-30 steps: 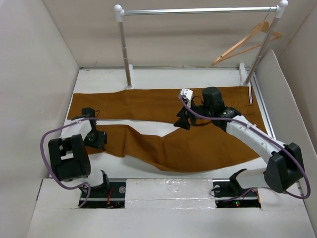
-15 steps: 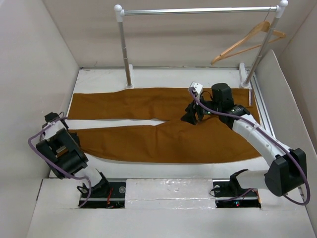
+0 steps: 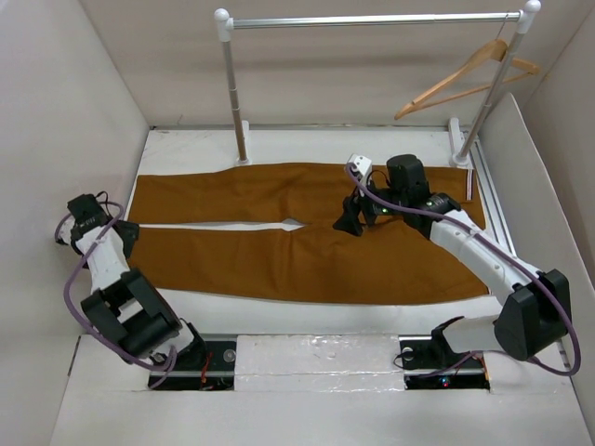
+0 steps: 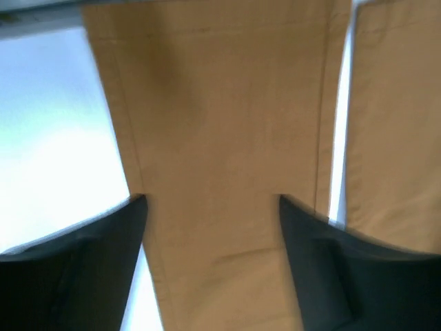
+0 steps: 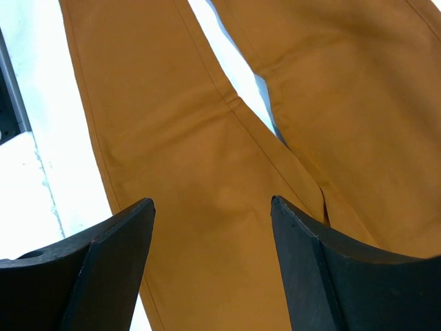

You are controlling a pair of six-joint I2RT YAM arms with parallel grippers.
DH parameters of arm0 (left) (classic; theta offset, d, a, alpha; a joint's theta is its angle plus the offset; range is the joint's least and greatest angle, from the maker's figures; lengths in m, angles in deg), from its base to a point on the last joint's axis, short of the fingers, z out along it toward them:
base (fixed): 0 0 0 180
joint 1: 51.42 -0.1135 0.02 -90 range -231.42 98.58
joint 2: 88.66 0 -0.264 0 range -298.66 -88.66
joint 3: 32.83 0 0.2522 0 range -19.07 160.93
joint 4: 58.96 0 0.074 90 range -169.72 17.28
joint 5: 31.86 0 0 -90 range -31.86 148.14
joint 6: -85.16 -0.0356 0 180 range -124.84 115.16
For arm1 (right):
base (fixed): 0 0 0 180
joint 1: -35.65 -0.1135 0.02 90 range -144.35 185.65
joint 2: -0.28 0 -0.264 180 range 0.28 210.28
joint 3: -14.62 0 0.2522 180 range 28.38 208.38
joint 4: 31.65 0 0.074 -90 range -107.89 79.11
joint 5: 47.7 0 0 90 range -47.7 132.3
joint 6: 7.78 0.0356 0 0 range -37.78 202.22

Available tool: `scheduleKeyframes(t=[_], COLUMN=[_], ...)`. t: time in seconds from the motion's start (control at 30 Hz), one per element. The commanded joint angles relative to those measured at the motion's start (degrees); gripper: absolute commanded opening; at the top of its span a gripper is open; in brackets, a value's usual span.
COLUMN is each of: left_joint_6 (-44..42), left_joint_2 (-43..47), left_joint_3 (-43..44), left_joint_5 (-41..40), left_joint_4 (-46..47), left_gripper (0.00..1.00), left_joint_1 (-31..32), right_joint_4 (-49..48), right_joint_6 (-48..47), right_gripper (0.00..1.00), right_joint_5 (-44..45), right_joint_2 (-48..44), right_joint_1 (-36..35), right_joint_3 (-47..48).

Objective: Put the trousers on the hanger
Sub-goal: Flatten out the trousers at the center of the board, then fold the trousers at the center of the board.

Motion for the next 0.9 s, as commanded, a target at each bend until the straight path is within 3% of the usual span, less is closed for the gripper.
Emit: scheduleKeyframes(t=[0.0,0.13,0.33,0.5,0.63,0.67,0.73,0.87], left_joint_6=[-0.7,0.6,4.4,6.9,8.7,8.8,8.8,7.6], left_joint_2=[5.7,6.5,0.4,-4.3,-10.2,-11.4,-12.2,-10.9], left_joint_3=[-2.3,-5.5,-8.0,-7.2,-5.9,-6.0,-6.5,-8.0], left_joint_5=[-4.4,-4.1,-4.2,-4.6,-4.8,-4.5,-4.1,-3.5], left_joint_4=[-2.8,-2.0,0.8,4.0,3.7,4.2,5.0,5.6], left_gripper=[0.77,0.78,0.61,0.54,0.32,0.16,0.04,0.0], left_joint_1=[-0.6,-4.6,-7.7,-7.7,-7.7,-7.7,-7.7,-7.7], right_joint_4=[-1.2,-2.4,-1.4,0.8,1.9,1.9,1.9,3.9], right_joint_6=[1.0,1.2,1.2,0.5,0.9,1.2,2.4,3.5], right_gripper=[0.74,0.74,0.7,0.69,0.69,0.69,0.69,0.69], right_joint_5=[-0.3,-0.7,-1.1,-1.2,-0.5,-0.2,-0.1,1.7], right_joint_2=[-0.8,-0.9,-3.6,-5.3,-7.1,-8.1,-9.2,-10.7], right_joint_1=[-1.2,-3.8,-2.0,0.0,1.6,1.6,3.9,7.6], right_joint_3=[2.0,0.8,-2.2,-3.4,-4.3,-4.8,-5.8,-7.2])
